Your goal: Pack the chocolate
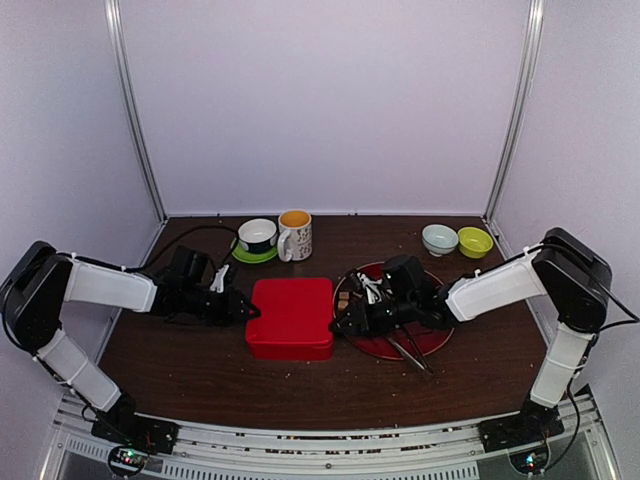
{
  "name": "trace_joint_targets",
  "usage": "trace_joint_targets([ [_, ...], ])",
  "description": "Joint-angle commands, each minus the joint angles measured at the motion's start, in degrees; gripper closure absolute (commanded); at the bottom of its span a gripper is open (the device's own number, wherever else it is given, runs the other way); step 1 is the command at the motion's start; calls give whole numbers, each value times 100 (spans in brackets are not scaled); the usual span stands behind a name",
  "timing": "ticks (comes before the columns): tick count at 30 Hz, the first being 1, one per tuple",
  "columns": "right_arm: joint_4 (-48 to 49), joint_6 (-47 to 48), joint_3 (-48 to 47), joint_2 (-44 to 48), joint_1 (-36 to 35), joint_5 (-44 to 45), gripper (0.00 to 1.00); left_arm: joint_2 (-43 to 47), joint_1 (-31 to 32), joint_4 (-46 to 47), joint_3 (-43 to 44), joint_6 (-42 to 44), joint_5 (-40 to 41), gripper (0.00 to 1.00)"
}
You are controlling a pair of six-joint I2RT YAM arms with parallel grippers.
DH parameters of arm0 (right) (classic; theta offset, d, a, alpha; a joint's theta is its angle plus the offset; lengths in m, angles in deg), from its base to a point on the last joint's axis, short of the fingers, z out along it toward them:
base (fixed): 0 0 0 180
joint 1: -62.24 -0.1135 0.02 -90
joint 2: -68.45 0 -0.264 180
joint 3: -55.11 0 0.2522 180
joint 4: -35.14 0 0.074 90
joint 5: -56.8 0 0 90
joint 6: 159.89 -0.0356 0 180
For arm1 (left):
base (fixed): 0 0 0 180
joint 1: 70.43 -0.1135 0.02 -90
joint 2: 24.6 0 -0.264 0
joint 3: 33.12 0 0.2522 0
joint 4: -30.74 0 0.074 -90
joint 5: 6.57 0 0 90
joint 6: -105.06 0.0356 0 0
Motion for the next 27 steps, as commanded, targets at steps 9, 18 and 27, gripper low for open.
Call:
trace_joint_targets([
  [9, -309, -156, 14, 37, -281, -252, 50, -160, 331, -637, 297, 184, 482, 70],
  [18, -131, -347, 142, -315, -342, -296, 67, -170, 405, -728, 304, 130, 691, 71],
  [27, 185, -466, 559, -423, -430, -397, 79, -331, 467, -672, 348, 142, 606, 71],
])
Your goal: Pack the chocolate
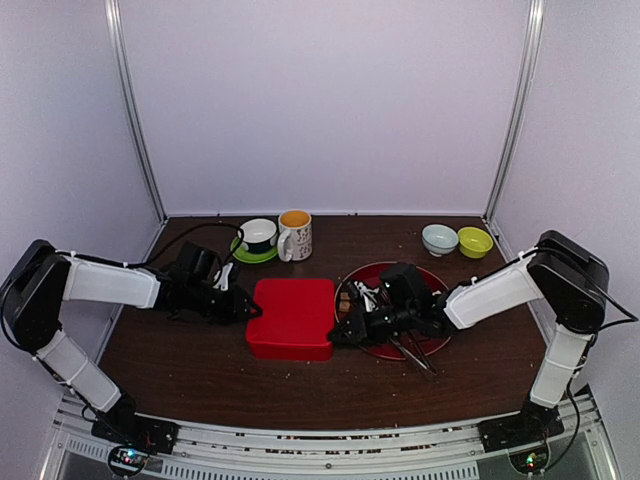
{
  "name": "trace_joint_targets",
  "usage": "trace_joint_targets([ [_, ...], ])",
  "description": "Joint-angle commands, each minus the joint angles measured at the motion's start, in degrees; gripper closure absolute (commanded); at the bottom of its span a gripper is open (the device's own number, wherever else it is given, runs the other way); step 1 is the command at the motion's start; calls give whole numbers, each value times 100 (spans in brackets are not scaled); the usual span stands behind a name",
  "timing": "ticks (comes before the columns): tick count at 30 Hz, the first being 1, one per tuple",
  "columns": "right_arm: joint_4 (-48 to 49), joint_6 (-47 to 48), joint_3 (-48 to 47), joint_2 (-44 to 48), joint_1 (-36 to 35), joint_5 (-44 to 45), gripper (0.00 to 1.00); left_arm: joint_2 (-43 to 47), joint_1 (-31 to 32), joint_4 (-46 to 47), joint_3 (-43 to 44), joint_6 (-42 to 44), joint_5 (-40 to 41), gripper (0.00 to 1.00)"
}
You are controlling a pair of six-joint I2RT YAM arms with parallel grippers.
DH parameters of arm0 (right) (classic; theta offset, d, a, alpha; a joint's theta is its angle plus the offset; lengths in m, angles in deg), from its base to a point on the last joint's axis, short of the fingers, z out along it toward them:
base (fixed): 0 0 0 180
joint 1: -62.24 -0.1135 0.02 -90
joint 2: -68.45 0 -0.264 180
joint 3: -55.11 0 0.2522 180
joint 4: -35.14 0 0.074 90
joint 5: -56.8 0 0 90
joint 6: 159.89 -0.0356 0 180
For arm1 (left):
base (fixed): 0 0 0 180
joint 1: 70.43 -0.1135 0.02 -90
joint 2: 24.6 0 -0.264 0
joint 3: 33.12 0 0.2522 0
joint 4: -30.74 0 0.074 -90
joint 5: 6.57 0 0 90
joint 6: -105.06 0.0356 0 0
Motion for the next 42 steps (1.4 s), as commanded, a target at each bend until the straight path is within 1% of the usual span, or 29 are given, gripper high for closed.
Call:
trace_joint_targets([
  [1, -200, 71, 364, -350, -216, -122, 79, -310, 197, -168, 29, 128, 85, 71],
  [3, -8, -18, 439, -337, -229, -146, 79, -310, 199, -203, 61, 182, 91, 71],
  [6, -88, 38, 379, -206, -275, -141, 76, -356, 204, -360, 191, 306, 108, 71],
  [8, -351, 176, 304, 10, -222, 9, 69, -352, 196, -508, 285, 383, 202, 71],
  [10, -704, 387, 160, 204, -45, 192, 65, -274, 195, -638, 346, 425, 380, 70],
  [15, -1640, 1016, -420, 545, 250, 697, 51, 53, 187, -805, 432, 473, 615, 64],
  [18, -2018, 1268, -768, 618, 312, 953, 48, 178, 195, -1113, 588, 567, 858, 59],
  [20, -2174, 1417, -1021, 583, 383, 1103, 47, 340, 194, -1152, 598, 576, 938, 54],
  [22, -2237, 1529, -1249, 495, 472, 1311, 41, 579, 214, -1107, 536, 567, 940, 46],
  [23, -2221, 1575, -1360, 431, 515, 1401, 36, 717, 260, -1120, 513, 583, 952, 42],
  [24, -2186, 1614, -1465, 353, 559, 1440, 33, 851, 321, -1212, 516, 603, 1046, 39],
  [26, -2110, 1659, -1710, 142, 615, 1436, 29, 1035, 434, -1490, 549, 640, 1205, 36],
  [30, -2131, 1797, -2396, -327, 642, 1421, 26, 1461, 628, -1796, 350, 499, 1210, 36],
  [34, -1954, 1964, -2835, -816, 665, 1507, 24, 2172, 863, -1854, -106, 112, 1176, 41],
  [36, -2109, 2040, -3165, -1201, 702, 1441, 23, 2470, 1011, -1840, -375, -137, 1132, 43],
  [39, -2270, 2139, -3589, -1624, 707, 1209, 21, 2805, 1253, -1605, -741, -497, 1015, 47],
  [42, -2452, 2173, -3887, -1916, 707, 840, 22, 2881, 1453, -1045, -1124, -871, 798, 49],
])
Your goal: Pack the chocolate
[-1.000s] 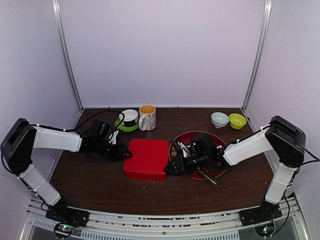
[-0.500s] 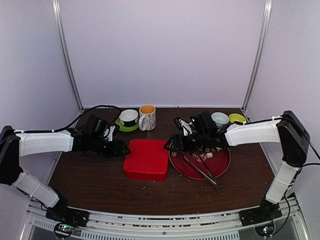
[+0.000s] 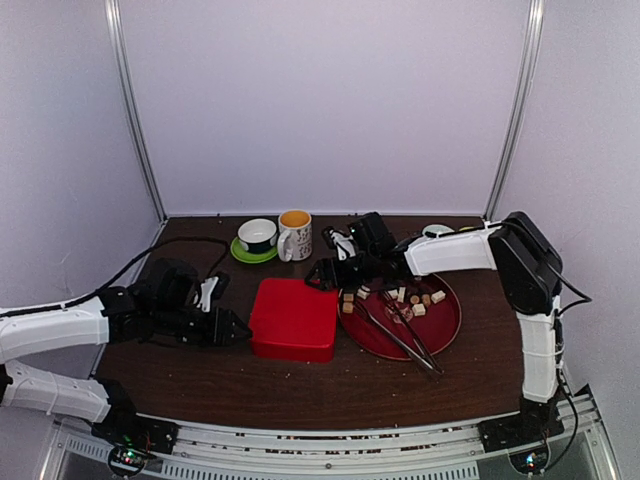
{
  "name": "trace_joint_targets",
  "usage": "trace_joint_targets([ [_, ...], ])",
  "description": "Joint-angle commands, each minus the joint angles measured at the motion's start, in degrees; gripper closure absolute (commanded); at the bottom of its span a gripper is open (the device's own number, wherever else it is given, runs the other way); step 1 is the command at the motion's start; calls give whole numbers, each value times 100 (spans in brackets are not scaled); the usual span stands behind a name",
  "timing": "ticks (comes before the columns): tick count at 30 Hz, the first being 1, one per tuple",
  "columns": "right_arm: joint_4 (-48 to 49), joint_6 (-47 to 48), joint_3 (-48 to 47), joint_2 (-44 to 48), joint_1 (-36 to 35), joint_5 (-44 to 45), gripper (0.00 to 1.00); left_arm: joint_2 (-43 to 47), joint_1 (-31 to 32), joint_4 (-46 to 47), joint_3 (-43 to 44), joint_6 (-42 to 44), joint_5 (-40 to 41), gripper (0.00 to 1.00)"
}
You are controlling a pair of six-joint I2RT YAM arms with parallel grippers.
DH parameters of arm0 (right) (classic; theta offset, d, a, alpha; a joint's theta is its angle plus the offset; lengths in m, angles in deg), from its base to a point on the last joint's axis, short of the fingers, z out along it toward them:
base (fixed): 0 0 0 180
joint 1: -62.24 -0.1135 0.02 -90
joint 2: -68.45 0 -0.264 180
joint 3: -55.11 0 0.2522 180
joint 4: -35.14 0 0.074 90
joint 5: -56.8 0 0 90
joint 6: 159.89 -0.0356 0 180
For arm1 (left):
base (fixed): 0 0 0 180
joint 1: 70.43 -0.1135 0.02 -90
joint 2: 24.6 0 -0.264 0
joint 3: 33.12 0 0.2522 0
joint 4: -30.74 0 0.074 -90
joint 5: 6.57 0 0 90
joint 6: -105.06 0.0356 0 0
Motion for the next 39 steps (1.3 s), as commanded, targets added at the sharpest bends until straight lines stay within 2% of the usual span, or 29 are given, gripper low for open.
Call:
trace_joint_targets([
  [1, -296, 173, -381, -315, 32, -504, 22, 77, 250, 863, -501, -710, -313, 50],
  [9, -488, 312, -222, -325, 32, -1088, 29, -590, 289, 2109, -838, -1014, -441, 55],
  [13, -362, 269, 205, -97, 32, -1448, 34, -1134, 287, 2782, -785, -1226, -544, 68],
  [17, 95, -18, 780, 257, 10, -1689, 36, -1443, 282, 3301, -829, -1410, -502, 75],
  [26, 1230, -855, 2030, 957, -337, -2111, 39, -1375, 150, 2774, -826, -1296, 62, 78],
  [29, 1291, -997, 2311, 1122, -497, -1974, 40, -1126, 17, 2238, -745, -1086, 262, 78],
  [33, 2161, -1719, 2965, 1323, -704, -1879, 44, -921, -122, 1470, -535, -742, 490, 77],
  [36, 2937, -2268, 3382, 1389, -874, -1741, 46, -852, -214, 1310, -513, -610, 475, 77],
  [39, 3267, -2617, 3601, 1424, -1020, -1515, 52, -755, -286, 1136, -493, -539, 547, 77],
])
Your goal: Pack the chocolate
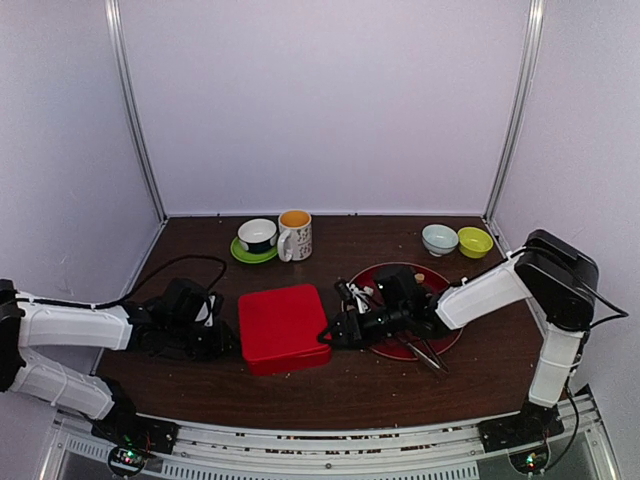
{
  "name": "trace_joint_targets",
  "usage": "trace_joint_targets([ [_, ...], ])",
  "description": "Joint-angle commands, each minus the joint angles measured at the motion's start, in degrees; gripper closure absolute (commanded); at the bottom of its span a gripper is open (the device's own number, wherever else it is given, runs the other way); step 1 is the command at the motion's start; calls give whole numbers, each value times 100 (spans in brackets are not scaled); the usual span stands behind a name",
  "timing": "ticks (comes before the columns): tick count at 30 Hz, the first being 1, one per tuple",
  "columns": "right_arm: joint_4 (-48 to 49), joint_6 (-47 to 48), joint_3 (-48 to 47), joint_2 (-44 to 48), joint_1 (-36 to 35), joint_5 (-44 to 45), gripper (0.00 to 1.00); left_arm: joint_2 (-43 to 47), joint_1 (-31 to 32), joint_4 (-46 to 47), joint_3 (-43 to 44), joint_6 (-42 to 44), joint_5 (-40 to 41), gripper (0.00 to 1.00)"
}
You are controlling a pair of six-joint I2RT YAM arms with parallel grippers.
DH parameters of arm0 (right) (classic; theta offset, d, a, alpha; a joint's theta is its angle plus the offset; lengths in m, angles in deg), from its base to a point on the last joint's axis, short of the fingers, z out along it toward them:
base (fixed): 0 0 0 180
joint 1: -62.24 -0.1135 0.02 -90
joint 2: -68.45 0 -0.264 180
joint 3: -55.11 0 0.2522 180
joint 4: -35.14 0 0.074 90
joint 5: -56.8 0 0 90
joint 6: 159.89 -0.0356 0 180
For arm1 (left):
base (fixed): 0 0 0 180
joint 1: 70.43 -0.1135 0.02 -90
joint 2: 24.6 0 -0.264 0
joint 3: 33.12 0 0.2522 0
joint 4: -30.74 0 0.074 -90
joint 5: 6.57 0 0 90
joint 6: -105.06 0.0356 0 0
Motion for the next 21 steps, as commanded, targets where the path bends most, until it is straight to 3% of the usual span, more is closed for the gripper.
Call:
trace_joint_targets([
  [1, 890, -889, 312, 103, -346, -9, 55, 237, -88, -6, 274, 314, 171, 77],
  [7, 1471, -1596, 742, 221, -591, 433, 54, 506, -153, -525, 291, 377, 529, 77],
  [13, 1573, -1730, 861, 221, -654, 617, 54, 964, -171, -1241, 396, 480, 980, 79],
  [21, 1480, -1766, 912, 354, -740, 642, 52, 1257, -180, -663, 200, 439, 92, 62],
])
